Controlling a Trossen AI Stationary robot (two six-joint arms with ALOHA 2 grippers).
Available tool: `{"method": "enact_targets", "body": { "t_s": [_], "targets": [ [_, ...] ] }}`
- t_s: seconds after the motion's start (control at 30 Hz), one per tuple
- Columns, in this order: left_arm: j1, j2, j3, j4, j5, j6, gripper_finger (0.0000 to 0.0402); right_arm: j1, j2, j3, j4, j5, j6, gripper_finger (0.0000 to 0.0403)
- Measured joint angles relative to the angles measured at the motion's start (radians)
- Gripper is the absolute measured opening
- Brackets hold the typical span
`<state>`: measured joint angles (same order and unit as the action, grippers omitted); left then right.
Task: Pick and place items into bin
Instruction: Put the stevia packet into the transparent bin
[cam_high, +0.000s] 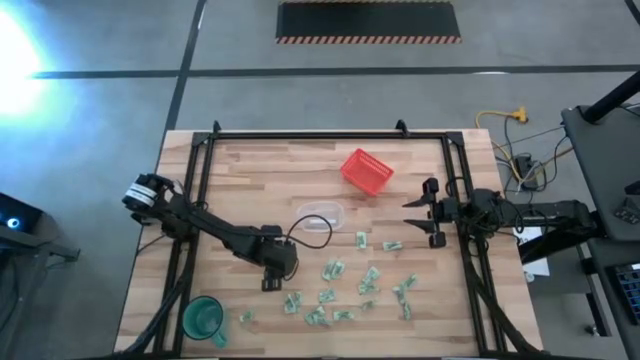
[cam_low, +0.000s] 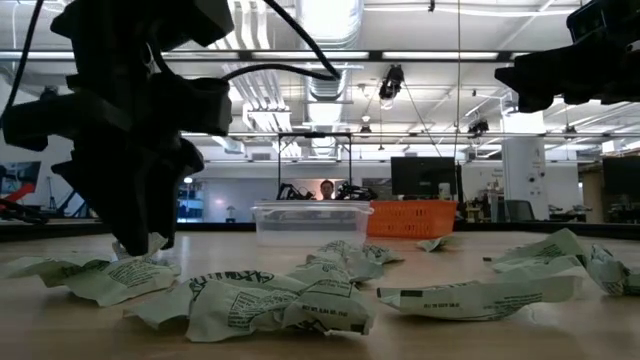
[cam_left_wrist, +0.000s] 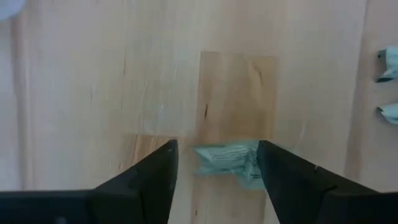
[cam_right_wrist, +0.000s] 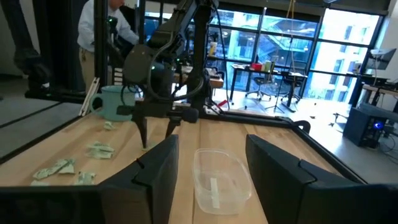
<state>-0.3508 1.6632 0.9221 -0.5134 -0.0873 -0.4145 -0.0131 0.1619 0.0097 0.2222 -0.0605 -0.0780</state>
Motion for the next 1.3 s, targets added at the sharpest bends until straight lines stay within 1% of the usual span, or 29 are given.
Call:
{"method": "enact_targets", "body": {
  "t_s": [0.17,0.27,0.37,0.6,0.67,0.7,0.87,1.07,1.2,1.3],
  "targets": [
    [-0.001,-0.003,0.000,-0.001,0.029,-0.001,0.0207,0.000,0.003,0.000,-0.001,0.000,0.000,0.0176],
    [-0.001,-0.005,0.000,-0.002,0.030,-0.006,0.0191,0.000,0.004,0.000,-0.001,0.000,0.000,0.0173],
    [-0.001,-0.006,0.000,-0.002,0.030,-0.007,0.0155,0.000,0.004,0.000,-0.001,0.000,0.000,0.0170],
    [-0.001,-0.009,-0.001,-0.002,0.031,0.000,0.0035,0.000,0.004,0.000,-0.001,0.000,0.000,0.0168],
    [-0.001,-0.012,-0.001,-0.003,0.034,0.001,0.0011,0.000,0.004,0.000,-0.001,0.000,0.000,0.0167],
    [-0.001,-0.013,-0.001,-0.003,0.033,0.001,0.0007,0.000,0.004,0.000,-0.001,0.000,0.000,0.0166],
    [0.000,-0.022,-0.001,-0.005,0.016,0.025,0.0011,0.000,0.004,0.000,-0.001,0.000,0.000,0.0164],
    [0.000,-0.033,0.030,-0.001,-0.090,0.103,0.0002,0.000,0.004,0.000,0.000,0.002,0.000,0.0161],
    [0.000,-0.043,0.083,0.018,-0.223,0.195,0.0002,0.000,0.004,0.000,0.000,0.003,0.000,0.0160],
    [0.006,-0.045,0.125,0.052,-0.348,0.288,0.0002,0.000,0.004,0.000,0.000,0.003,0.000,0.0159]
  ]
}}
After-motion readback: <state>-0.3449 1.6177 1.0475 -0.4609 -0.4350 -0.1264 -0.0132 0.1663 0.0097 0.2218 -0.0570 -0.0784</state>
